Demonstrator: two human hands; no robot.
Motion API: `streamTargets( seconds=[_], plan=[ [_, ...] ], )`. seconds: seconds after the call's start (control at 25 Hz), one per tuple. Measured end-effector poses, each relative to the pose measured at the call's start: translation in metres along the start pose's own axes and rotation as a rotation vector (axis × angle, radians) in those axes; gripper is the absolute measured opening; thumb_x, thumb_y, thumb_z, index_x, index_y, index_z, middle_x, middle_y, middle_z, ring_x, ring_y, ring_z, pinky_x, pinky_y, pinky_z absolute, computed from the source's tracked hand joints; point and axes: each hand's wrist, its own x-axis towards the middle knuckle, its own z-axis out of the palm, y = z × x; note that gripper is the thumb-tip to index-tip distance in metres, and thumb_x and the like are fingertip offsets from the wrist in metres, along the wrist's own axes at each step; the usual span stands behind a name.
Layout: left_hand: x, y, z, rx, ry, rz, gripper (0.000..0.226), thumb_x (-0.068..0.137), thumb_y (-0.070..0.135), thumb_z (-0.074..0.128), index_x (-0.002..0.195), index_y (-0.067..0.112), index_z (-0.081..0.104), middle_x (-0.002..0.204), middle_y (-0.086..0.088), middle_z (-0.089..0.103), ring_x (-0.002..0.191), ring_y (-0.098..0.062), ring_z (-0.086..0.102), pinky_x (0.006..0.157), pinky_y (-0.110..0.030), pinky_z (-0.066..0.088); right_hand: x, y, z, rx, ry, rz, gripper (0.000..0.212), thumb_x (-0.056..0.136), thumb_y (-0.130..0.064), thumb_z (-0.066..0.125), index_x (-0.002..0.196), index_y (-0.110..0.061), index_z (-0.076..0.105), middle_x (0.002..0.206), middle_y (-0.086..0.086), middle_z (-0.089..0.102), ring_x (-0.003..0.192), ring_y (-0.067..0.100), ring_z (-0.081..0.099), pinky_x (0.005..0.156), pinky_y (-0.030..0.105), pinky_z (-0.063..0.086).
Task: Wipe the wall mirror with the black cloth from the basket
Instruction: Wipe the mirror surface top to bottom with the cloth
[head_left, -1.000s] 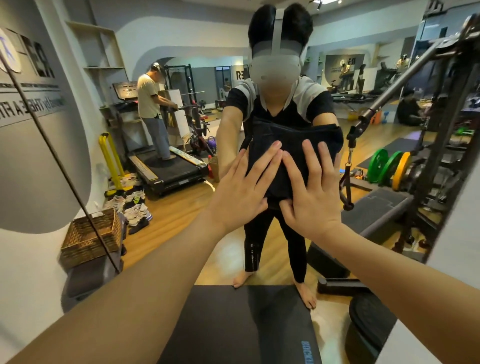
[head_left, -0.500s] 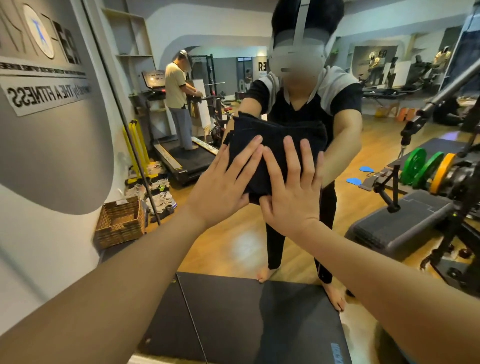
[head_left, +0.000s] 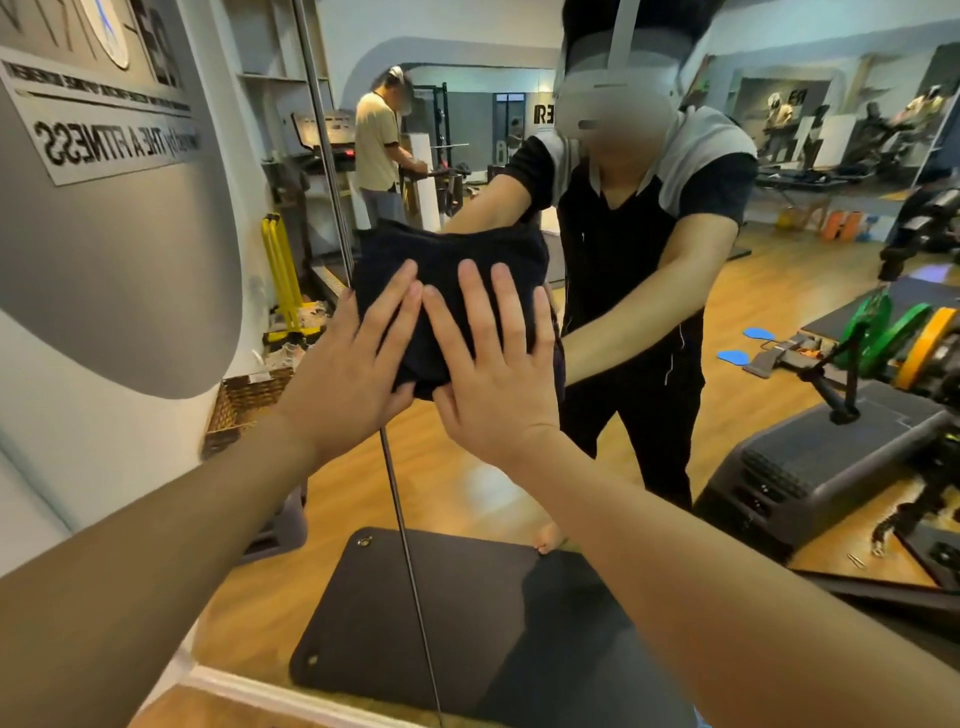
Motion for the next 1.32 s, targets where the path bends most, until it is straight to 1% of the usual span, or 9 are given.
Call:
streamTargets(
  seconds=[0.16,0.28,0.4,0.56,0.68,0.76,0.96,1.2,1.32],
  plan=[
    [-0.020,0.013,0.017,-0.051,0.039,-0.041,0.088,0.097,0.036,0.048,0.162,-0.001,0.002,0.170,-0.023,0.004,0.149,-0.052,0.024,0.116,-0.066,0.038,-0.013,-0.004,0.012,-0.025,0.030,-0.069,0.078,0.089,-0.034,0.059,0.161,-0.016,0.036,0.167,0.019,0.031,0.155,0.038,0.017,0.127,0.060,0.011],
    [-0.028,0.021,0.023,-0.086,0.026,-0.082,0.090,0.098,0.034,0.054,0.163,0.001,0.000,0.171,-0.022,0.000,0.147,-0.054,0.028,0.117,-0.064,0.036,-0.021,-0.001,0.016,-0.038,0.034,-0.093,0.078,0.089,-0.035,0.059,0.161,-0.016,0.037,0.167,0.019,0.033,0.155,0.038,0.018,0.127,0.059,0.011],
    [-0.030,0.029,0.025,-0.101,0.056,-0.116,0.094,0.093,0.030,0.061,0.163,0.001,0.006,0.171,-0.021,0.004,0.146,-0.054,0.030,0.117,-0.062,0.038,-0.025,0.003,0.018,-0.058,0.046,-0.120,0.077,0.090,-0.037,0.058,0.161,-0.015,0.038,0.166,0.019,0.033,0.155,0.038,0.019,0.127,0.058,0.013],
    [-0.030,0.043,0.034,-0.124,0.133,-0.188,0.093,0.089,0.025,0.063,0.162,0.002,0.010,0.171,-0.020,0.006,0.144,-0.052,0.035,0.107,-0.063,0.049,-0.029,0.007,0.021,-0.064,0.073,-0.159,0.077,0.090,-0.040,0.056,0.161,-0.015,0.038,0.166,0.019,0.033,0.155,0.038,0.018,0.127,0.058,0.014],
    [-0.028,0.049,0.046,-0.144,0.176,-0.237,0.090,0.087,0.025,0.057,0.163,0.004,0.012,0.172,-0.017,0.005,0.147,-0.051,0.030,0.108,-0.065,0.047,-0.027,0.005,0.025,-0.076,0.116,-0.153,0.078,0.088,-0.044,0.055,0.160,-0.017,0.038,0.166,0.018,0.033,0.155,0.037,0.019,0.127,0.056,0.010],
    [-0.027,0.050,0.052,-0.147,0.211,-0.281,0.089,0.088,0.026,0.055,0.163,0.005,0.012,0.172,-0.013,0.004,0.151,-0.049,0.024,0.110,-0.062,0.047,-0.027,0.004,0.028,-0.082,0.151,-0.153,0.077,0.087,-0.045,0.055,0.158,-0.018,0.041,0.165,0.017,0.035,0.155,0.038,0.022,0.127,0.056,0.011],
    [-0.028,0.051,0.064,-0.136,0.274,-0.305,0.093,0.091,0.023,0.063,0.164,0.008,0.008,0.172,-0.008,0.001,0.154,-0.041,0.019,0.112,-0.052,0.046,-0.027,0.002,0.033,-0.084,0.207,-0.149,0.074,0.085,-0.045,0.052,0.154,-0.022,0.046,0.161,0.013,0.040,0.154,0.036,0.027,0.126,0.055,0.017],
    [-0.025,0.051,0.064,-0.153,0.277,-0.318,0.091,0.093,0.021,0.062,0.165,0.010,0.007,0.172,-0.006,0.000,0.154,-0.037,0.016,0.118,-0.053,0.040,-0.031,0.002,0.033,-0.062,0.208,-0.125,0.070,0.088,-0.045,0.052,0.154,-0.025,0.044,0.163,0.009,0.037,0.154,0.032,0.023,0.126,0.052,0.015],
    [-0.026,0.054,0.063,-0.122,0.266,-0.326,0.092,0.094,0.023,0.063,0.165,0.010,0.006,0.172,-0.005,0.000,0.154,-0.038,0.016,0.116,-0.055,0.042,-0.035,0.003,0.034,-0.040,0.198,-0.129,0.068,0.090,-0.043,0.052,0.155,-0.024,0.043,0.164,0.009,0.037,0.155,0.032,0.022,0.128,0.051,0.014]
  ],
)
